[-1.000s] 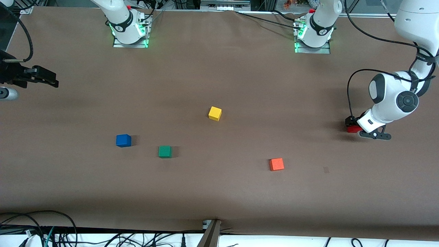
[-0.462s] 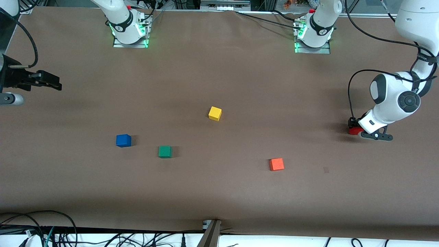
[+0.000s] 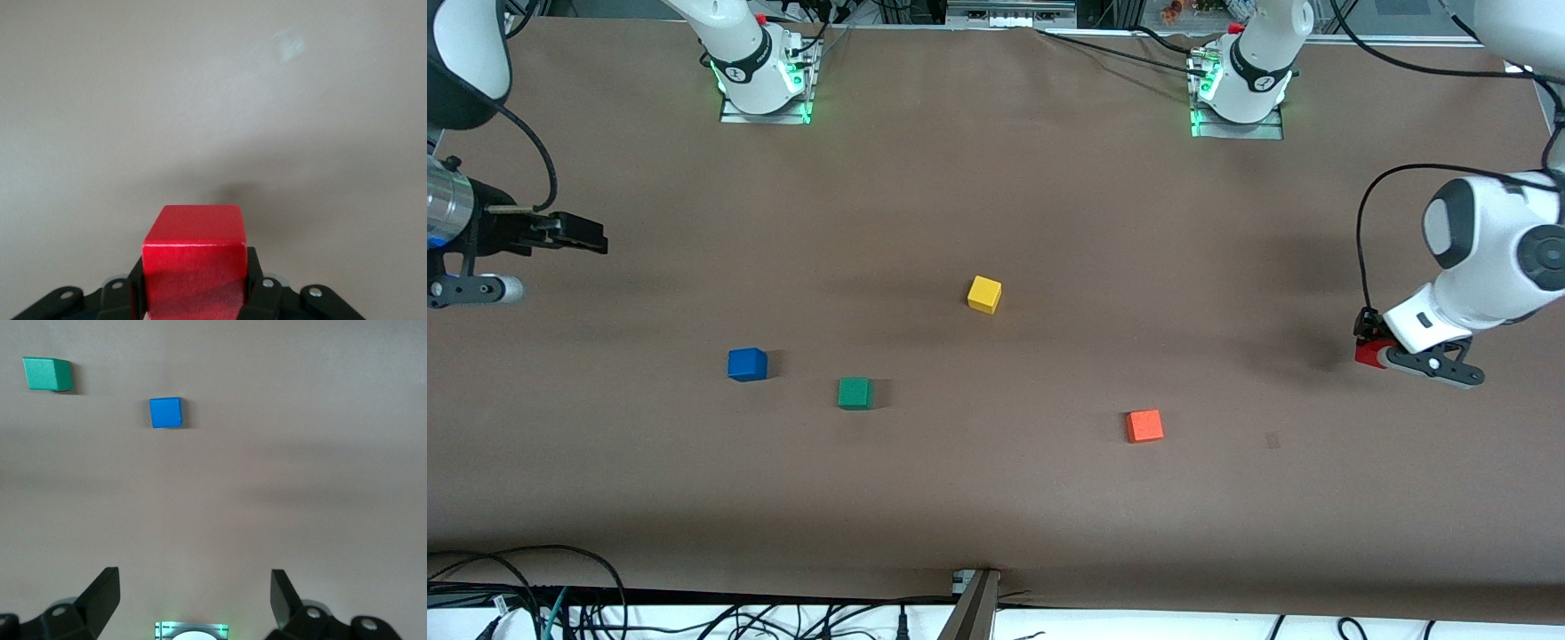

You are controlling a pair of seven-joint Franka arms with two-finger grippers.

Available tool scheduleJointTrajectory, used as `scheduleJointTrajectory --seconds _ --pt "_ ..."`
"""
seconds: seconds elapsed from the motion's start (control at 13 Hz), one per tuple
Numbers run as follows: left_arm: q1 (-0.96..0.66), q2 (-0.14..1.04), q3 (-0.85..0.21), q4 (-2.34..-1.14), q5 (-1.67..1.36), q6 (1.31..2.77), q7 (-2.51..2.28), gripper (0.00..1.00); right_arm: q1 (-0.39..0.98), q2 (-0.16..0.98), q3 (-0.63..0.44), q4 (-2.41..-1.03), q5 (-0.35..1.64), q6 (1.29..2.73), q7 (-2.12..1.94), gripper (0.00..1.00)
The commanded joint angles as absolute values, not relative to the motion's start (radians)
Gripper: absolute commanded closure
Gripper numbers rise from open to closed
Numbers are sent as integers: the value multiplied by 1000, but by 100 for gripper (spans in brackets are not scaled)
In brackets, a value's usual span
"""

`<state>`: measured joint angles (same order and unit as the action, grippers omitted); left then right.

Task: Pass red block to right arm, stack on blue
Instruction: 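Lift the red cube with the left gripper while the right gripper approaches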

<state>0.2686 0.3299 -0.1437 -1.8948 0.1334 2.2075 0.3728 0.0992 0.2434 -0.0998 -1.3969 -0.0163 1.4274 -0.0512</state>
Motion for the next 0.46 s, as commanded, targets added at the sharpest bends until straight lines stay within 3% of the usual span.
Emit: scheduleJointTrajectory --seconds 0.0,0.38 --pt "270 334 -178 -1792 -13 2077 526 94 95 264 -92 -1370 26 1419 -58 0" --pt "281 331 -247 -1761 -280 2020 708 87 97 351 -92 -1370 294 1420 -58 0"
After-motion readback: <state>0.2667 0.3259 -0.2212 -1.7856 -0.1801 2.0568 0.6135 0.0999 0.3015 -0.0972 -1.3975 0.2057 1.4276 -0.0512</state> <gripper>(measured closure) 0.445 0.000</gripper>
